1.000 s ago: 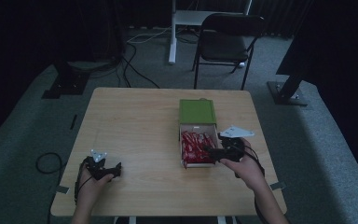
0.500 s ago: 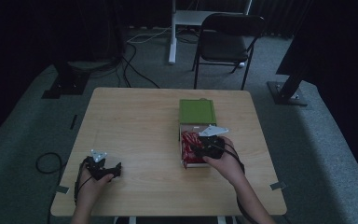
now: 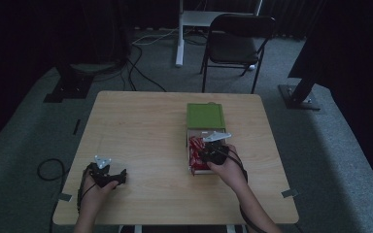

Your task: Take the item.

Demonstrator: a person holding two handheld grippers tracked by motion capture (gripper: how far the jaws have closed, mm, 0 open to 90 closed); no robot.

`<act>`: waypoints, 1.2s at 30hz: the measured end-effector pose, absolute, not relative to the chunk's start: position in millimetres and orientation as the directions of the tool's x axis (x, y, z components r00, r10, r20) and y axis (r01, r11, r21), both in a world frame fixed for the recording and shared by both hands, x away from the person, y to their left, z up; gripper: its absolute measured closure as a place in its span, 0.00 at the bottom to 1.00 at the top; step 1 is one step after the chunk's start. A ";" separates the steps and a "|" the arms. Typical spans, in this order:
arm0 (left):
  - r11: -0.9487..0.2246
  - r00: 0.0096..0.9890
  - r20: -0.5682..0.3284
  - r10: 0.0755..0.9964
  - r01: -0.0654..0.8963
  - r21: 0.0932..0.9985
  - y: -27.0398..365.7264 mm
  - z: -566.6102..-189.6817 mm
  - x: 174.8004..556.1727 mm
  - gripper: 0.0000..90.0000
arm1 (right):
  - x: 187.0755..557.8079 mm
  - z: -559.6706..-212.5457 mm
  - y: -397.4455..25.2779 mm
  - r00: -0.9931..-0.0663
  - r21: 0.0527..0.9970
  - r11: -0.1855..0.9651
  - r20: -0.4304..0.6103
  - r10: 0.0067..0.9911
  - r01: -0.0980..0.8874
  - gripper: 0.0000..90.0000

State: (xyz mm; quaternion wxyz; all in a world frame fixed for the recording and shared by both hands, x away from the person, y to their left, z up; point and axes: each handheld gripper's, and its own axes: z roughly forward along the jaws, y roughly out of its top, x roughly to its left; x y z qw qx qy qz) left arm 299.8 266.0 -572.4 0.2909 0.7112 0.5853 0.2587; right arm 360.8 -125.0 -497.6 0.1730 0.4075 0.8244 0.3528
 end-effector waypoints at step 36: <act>-0.146 0.180 0.028 0.983 0.681 0.718 265.9 -572.5 299.9 0.10 | 333.6 -459.2 -154.0 -0.581 0.795 0.316 0.055 0.812 0.517 0.91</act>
